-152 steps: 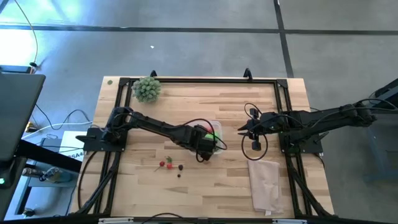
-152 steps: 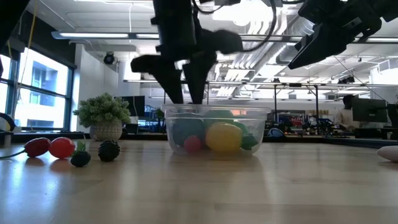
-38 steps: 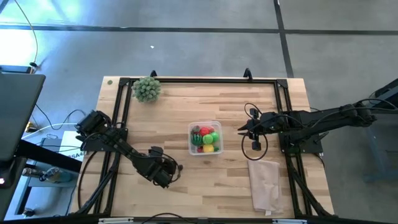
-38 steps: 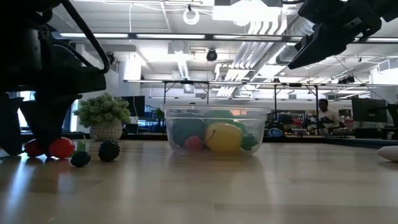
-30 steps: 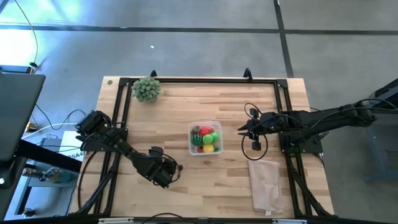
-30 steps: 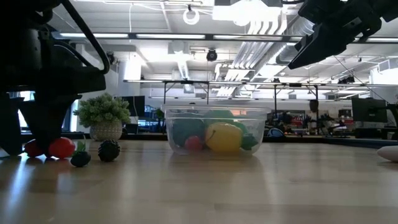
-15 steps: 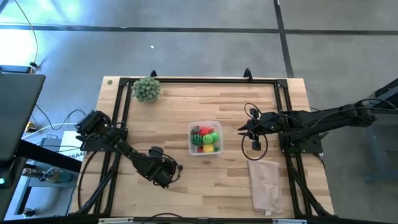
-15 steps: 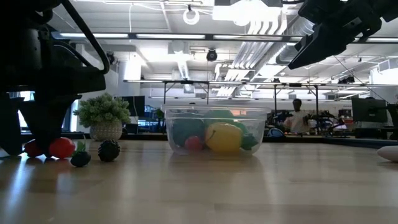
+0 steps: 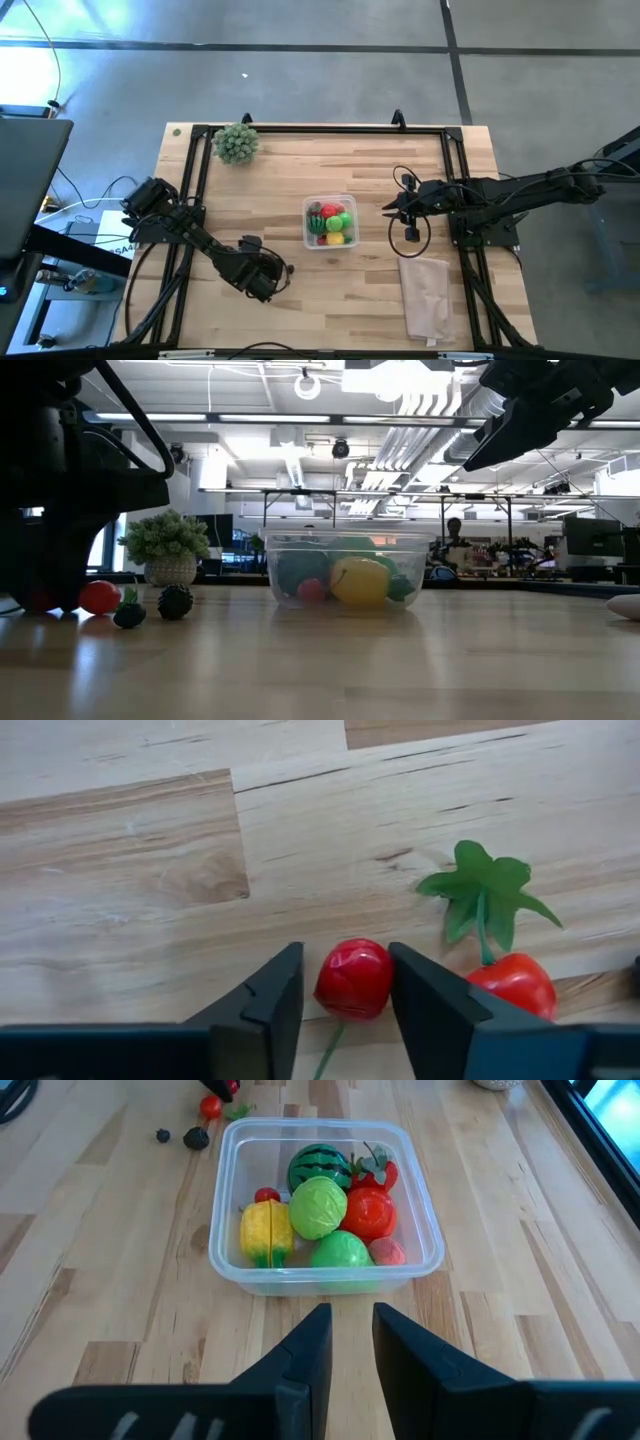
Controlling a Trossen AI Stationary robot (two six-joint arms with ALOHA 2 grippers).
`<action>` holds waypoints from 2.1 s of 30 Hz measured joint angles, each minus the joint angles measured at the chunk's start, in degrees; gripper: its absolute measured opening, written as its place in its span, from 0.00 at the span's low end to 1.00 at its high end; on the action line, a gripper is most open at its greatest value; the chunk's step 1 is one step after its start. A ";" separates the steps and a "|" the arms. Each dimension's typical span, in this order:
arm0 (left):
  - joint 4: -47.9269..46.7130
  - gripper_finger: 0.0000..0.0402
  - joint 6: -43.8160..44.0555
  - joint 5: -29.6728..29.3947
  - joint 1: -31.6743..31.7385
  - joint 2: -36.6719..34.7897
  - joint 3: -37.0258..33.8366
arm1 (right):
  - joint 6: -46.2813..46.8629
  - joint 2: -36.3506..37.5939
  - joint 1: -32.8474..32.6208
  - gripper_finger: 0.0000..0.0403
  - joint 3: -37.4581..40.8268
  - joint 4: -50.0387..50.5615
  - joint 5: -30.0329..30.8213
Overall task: Pick and placing Produce into tupperware
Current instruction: Put the left red cherry into the transparent bin
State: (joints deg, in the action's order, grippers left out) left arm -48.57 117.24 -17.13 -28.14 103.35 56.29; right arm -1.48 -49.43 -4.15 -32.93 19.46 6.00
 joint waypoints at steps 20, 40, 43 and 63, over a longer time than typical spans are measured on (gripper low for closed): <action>0.04 0.22 1.72 -0.19 0.00 0.02 0.00 | 0.00 0.00 0.00 0.17 0.00 0.00 0.02; -15.63 0.22 0.18 -15.70 0.59 -4.68 12.51 | 0.00 0.00 -0.01 0.17 0.00 0.02 0.00; -18.72 0.22 -2.99 -18.27 2.12 -4.72 17.29 | 0.00 0.00 -0.02 0.17 0.00 0.02 0.00; 2.26 0.22 -51.83 -3.86 22.79 1.39 28.49 | 0.00 0.00 -0.01 0.17 0.00 -0.15 0.00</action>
State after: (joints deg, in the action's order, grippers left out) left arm -46.31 65.41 -20.99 -5.35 104.74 84.78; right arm -1.48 -49.43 -4.15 -32.93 19.32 6.00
